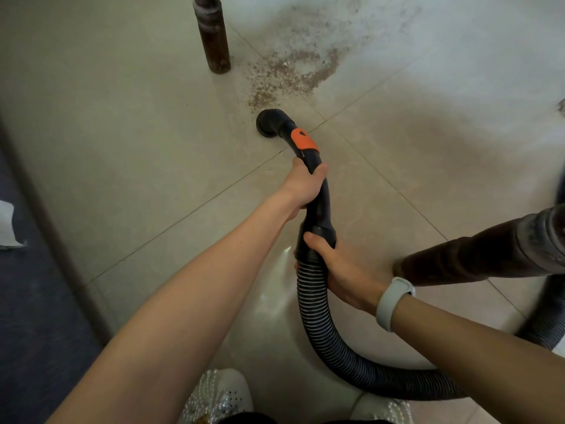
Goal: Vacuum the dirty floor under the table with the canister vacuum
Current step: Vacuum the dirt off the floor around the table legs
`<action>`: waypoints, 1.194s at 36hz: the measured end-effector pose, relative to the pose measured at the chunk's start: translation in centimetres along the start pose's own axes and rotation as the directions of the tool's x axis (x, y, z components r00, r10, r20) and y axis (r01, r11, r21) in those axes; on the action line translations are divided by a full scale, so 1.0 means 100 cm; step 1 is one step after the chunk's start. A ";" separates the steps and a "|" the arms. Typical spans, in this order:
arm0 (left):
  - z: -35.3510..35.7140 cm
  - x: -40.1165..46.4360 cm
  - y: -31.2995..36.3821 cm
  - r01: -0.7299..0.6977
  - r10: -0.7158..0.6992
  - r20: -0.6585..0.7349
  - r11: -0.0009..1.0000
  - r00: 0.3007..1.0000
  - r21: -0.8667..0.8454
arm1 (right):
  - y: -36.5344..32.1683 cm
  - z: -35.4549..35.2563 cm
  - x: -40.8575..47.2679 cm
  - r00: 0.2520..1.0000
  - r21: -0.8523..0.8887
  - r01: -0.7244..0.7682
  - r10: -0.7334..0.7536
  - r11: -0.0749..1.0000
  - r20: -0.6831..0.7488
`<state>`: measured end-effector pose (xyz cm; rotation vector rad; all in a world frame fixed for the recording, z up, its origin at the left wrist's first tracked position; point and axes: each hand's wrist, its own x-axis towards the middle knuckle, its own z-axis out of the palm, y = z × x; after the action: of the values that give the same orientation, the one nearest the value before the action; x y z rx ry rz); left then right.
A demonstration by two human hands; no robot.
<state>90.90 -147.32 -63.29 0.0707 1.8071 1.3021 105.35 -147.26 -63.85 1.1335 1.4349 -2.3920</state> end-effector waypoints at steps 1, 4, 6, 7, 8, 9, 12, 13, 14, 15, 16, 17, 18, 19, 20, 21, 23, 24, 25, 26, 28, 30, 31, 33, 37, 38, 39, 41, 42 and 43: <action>0.000 0.000 0.001 0.000 0.000 0.003 1.000 1.000 0.002 | 0.000 0.000 0.000 1.000 0.007 0.002 -0.002 1.000 -0.001; 0.000 -0.001 0.003 0.000 0.000 0.001 1.000 1.000 0.001 | -0.003 0.000 0.000 1.000 0.010 0.005 -0.005 1.000 0.005; 0.001 -0.001 0.004 -0.009 0.009 -0.023 1.000 1.000 -0.003 | -0.006 -0.001 0.001 1.000 -0.006 -0.003 0.003 1.000 0.026; 0.001 -0.002 0.004 -0.017 0.016 -0.040 1.000 0.999 -0.006 | -0.008 -0.001 0.000 0.999 -0.014 -0.009 0.009 1.000 0.037; 0.001 -0.002 0.004 -0.023 0.022 -0.054 1.000 0.998 -0.011 | -0.008 -0.002 0.000 0.999 -0.020 -0.013 0.014 1.000 0.044; 0.001 -0.003 0.002 -0.026 0.024 -0.062 1.000 0.998 -0.017 | -0.008 -0.002 -0.001 0.999 -0.027 -0.015 0.016 1.000 0.049; -0.005 -0.008 -0.005 -0.029 0.027 -0.071 0.999 0.997 -0.028 | -0.005 0.001 -0.006 0.999 -0.071 0.003 0.001 0.997 0.051; -0.009 -0.011 -0.008 -0.039 0.036 -0.072 0.998 0.997 -0.041 | -0.003 0.003 -0.007 0.999 -0.105 0.016 -0.011 0.994 0.043; -0.014 -0.014 -0.011 -0.051 0.046 -0.077 0.997 0.996 -0.061 | -0.001 0.006 -0.008 0.999 -0.155 0.030 -0.025 0.987 0.030; -0.019 -0.017 -0.014 -0.062 0.055 -0.086 0.994 0.995 -0.085 | 0.000 0.010 -0.009 0.999 -0.212 0.047 -0.044 0.976 0.019; -0.025 -0.020 -0.017 -0.070 0.060 -0.098 0.991 0.993 -0.110 | 0.002 0.012 -0.008 0.998 -0.268 0.068 -0.066 0.961 0.016; -0.031 -0.022 -0.020 -0.076 0.062 -0.107 0.987 0.992 -0.139 | 0.003 0.015 -0.008 0.996 -0.317 0.084 -0.081 0.945 0.022; -0.036 -0.026 -0.023 -0.080 0.061 -0.110 0.982 0.992 -0.172 | 0.005 0.018 -0.007 0.996 -0.358 0.094 -0.089 0.929 0.032; -0.042 -0.029 -0.025 -0.080 0.059 -0.104 0.975 0.993 -0.207 | 0.006 0.020 -0.006 0.995 -0.395 0.102 -0.093 0.913 0.042; -0.047 -0.033 -0.026 -0.079 0.057 -0.097 0.968 0.994 -0.238 | 0.007 0.023 -0.003 0.994 -0.429 0.108 -0.097 0.897 0.047; -0.053 -0.035 -0.027 -0.079 0.057 -0.091 0.961 0.994 -0.263 | 0.007 0.025 -0.001 0.993 -0.458 0.118 -0.105 0.881 0.054; -0.064 -0.036 -0.027 -0.074 0.048 -0.090 0.950 0.995 -0.305 | 0.006 0.030 0.005 0.992 -0.527 0.123 -0.098 0.841 0.077; -0.069 -0.035 -0.026 -0.067 0.036 -0.101 0.942 0.994 -0.330 | 0.006 0.031 0.012 0.992 -0.560 0.122 -0.091 0.820 0.083; -0.075 -0.033 -0.025 -0.061 0.018 -0.121 0.930 0.992 -0.363 | 0.001 0.035 0.015 0.992 -0.597 0.125 -0.086 0.793 0.093; -0.080 -0.031 -0.022 -0.057 -0.003 -0.147 0.914 0.989 -0.402 | -0.004 0.039 0.019 0.990 -0.623 0.136 -0.083 0.770 0.114; -0.091 -0.025 -0.016 -0.065 -0.040 -0.212 0.883 0.977 -0.465 | -0.015 0.048 0.032 0.985 -0.656 0.167 -0.089 0.736 0.150; -0.103 -0.017 -0.009 -0.095 -0.061 -0.286 0.861 0.956 -0.499 | -0.026 0.061 0.044 0.979 -0.678 0.187 -0.081 0.711 0.185; -0.111 -0.012 -0.005 -0.108 -0.071 -0.321 0.856 0.944 -0.506 | -0.031 0.069 0.047 0.977 -0.669 0.193 -0.077 0.717 0.199; -0.126 -0.002 -0.001 -0.116 -0.094 -0.375 0.859 0.922 -0.499 | -0.035 0.085 0.055 0.976 -0.645 0.193 -0.077 0.739 0.204; -0.159 0.014 0.002 -0.118 -0.118 -0.393 0.841 0.912 -0.527 | -0.028 0.106 0.062 0.977 -0.644 0.171 -0.046 0.745 0.207; -0.166 0.017 0.001 -0.119 -0.126 -0.380 0.820 0.916 -0.560 | -0.024 0.106 0.062 0.975 -0.659 0.165 -0.021 0.734 0.222; -0.174 0.019 0.000 -0.116 -0.136 -0.367 0.800 0.920 -0.589 | -0.019 0.106 0.062 0.971 -0.670 0.169 -0.006 0.723 0.239; -0.183 0.021 -0.001 -0.101 -0.148 -0.329 0.769 0.933 -0.631 | -0.011 0.107 0.061 0.967 -0.679 0.174 0.008 0.713 0.256; -0.185 0.021 -0.001 -0.092 -0.149 -0.311 0.761 0.939 -0.642 | -0.007 0.107 0.061 0.968 -0.687 0.173 0.007 0.706 0.251; -0.186 0.022 -0.001 -0.082 -0.151 -0.302 0.764 0.941 -0.639 | -0.005 0.109 0.062 0.969 -0.694 0.175 0.001 0.698 0.245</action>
<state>77.10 -159.97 -63.53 -0.6031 1.5058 1.9364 94.92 -154.15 -64.74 0.5670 2.0753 -1.6236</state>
